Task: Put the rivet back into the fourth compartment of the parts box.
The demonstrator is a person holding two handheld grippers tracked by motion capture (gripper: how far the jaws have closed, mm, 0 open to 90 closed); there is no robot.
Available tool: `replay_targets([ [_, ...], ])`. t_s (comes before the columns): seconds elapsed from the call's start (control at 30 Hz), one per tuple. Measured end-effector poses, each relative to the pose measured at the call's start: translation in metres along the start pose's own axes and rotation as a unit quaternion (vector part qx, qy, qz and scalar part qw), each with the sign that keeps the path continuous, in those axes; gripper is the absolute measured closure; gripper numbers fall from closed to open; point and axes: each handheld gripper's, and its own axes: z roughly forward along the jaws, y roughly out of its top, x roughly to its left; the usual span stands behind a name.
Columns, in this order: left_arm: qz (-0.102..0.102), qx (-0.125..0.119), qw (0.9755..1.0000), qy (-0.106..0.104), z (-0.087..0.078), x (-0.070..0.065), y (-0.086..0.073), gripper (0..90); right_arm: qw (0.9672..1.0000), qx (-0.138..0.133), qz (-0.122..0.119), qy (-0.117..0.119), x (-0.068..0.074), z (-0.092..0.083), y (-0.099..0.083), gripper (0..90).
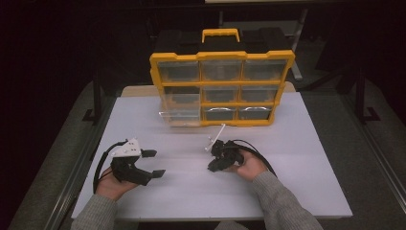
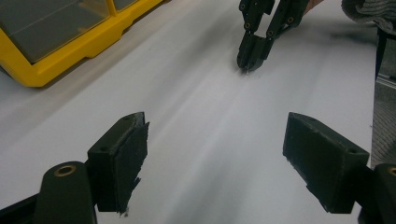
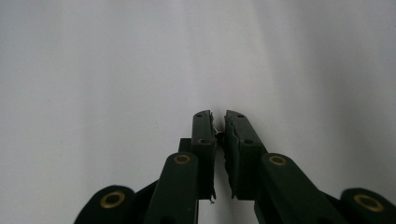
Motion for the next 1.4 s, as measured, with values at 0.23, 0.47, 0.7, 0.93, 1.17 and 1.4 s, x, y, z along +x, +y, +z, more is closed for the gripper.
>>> replay_targets([
  [0.23, 0.000, 0.000, 1.0000, 0.000, 0.000, 0.000, 0.000, 21.6, 0.9999, 0.000, -0.001, 0.010, -0.002, 0.000, 0.000, 81.5],
  [0.47, 0.000, 0.000, 1.0000, 0.000, 0.000, 0.000, 0.000, 21.6, 0.9998, 0.000, 0.008, 0.019, -0.005, 0.000, -0.001, 81.8],
  [0.7, 0.000, 0.000, 1.0000, 0.000, -0.001, 0.000, 0.000, 21.6, 0.9997, 0.001, 0.006, 0.024, -0.006, -0.001, -0.001, 82.0],
  [0.93, 0.000, 0.001, 1.0000, 0.000, -0.001, 0.000, 0.000, 21.6, 0.9996, -0.001, 0.008, 0.026, -0.009, -0.002, -0.002, 82.0],
  [1.17, 0.000, 0.001, 1.0000, 0.000, -0.001, 0.000, 0.000, 21.6, 0.9995, -0.006, 0.018, 0.026, -0.013, -0.009, -0.004, 82.0],
  [1.4, 0.000, 0.003, 1.0000, -0.001, -0.001, -0.001, 0.000, 21.6, 0.9989, -0.024, 0.034, 0.023, -0.020, -0.028, 0.000, 82.1],
])
